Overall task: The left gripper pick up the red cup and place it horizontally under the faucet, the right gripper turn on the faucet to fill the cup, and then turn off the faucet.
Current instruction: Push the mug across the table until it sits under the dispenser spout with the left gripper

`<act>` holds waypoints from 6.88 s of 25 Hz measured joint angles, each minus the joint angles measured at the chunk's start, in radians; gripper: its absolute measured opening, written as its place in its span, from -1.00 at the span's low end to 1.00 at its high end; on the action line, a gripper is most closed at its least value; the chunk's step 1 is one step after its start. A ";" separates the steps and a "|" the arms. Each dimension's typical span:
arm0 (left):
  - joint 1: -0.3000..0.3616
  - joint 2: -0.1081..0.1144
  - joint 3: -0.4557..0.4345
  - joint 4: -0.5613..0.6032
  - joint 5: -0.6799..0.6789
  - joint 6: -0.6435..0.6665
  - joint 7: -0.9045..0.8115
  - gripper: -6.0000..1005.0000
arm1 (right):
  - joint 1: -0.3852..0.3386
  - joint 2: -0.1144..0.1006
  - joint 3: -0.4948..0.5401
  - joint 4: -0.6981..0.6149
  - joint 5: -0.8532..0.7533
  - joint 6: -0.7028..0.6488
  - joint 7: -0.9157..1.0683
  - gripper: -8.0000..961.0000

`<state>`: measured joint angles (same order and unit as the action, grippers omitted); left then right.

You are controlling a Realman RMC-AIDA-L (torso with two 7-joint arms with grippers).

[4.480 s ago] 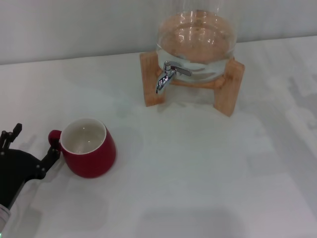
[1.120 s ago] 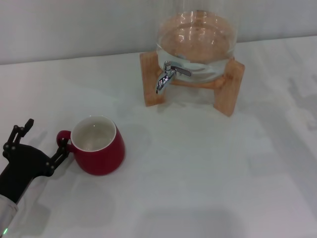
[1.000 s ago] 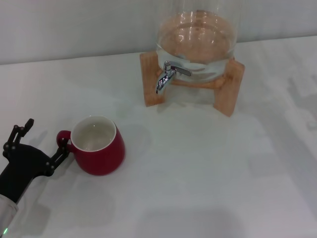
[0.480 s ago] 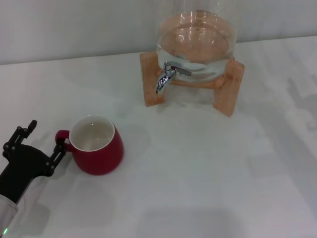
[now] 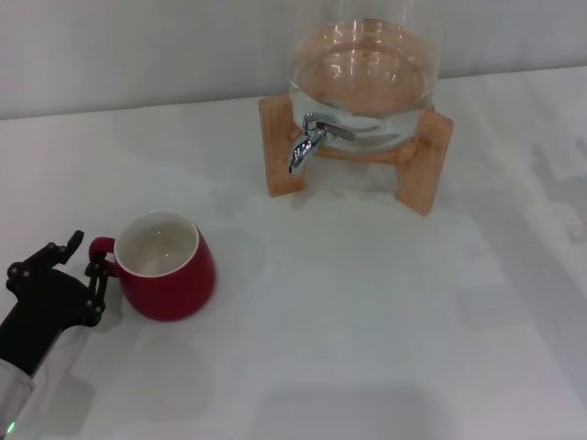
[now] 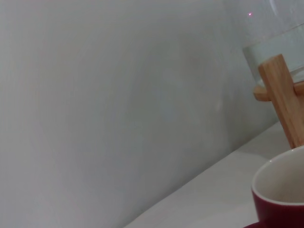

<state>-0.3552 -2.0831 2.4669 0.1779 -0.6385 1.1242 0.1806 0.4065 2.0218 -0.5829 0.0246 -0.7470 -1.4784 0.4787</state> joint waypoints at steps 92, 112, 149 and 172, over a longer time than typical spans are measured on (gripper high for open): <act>-0.230 0.005 0.007 -0.015 0.073 -0.136 -0.271 -0.79 | -0.001 -0.002 -0.014 0.012 0.000 0.001 0.014 0.51; -0.285 0.000 0.007 -0.004 0.184 -0.205 -0.305 -0.79 | 0.001 -0.003 -0.027 0.010 0.000 -0.006 0.013 0.51; -0.354 -0.004 0.007 -0.003 0.284 -0.263 -0.308 -0.79 | -0.002 -0.002 -0.054 0.012 0.000 -0.013 0.012 0.51; -0.361 -0.006 0.007 0.000 0.292 -0.312 -0.304 -0.79 | -0.003 -0.002 -0.067 0.012 0.000 -0.013 0.014 0.51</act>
<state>-0.7163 -2.0892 2.4742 0.1780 -0.3470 0.8124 -0.1232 0.4034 2.0202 -0.6504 0.0368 -0.7470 -1.4910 0.4923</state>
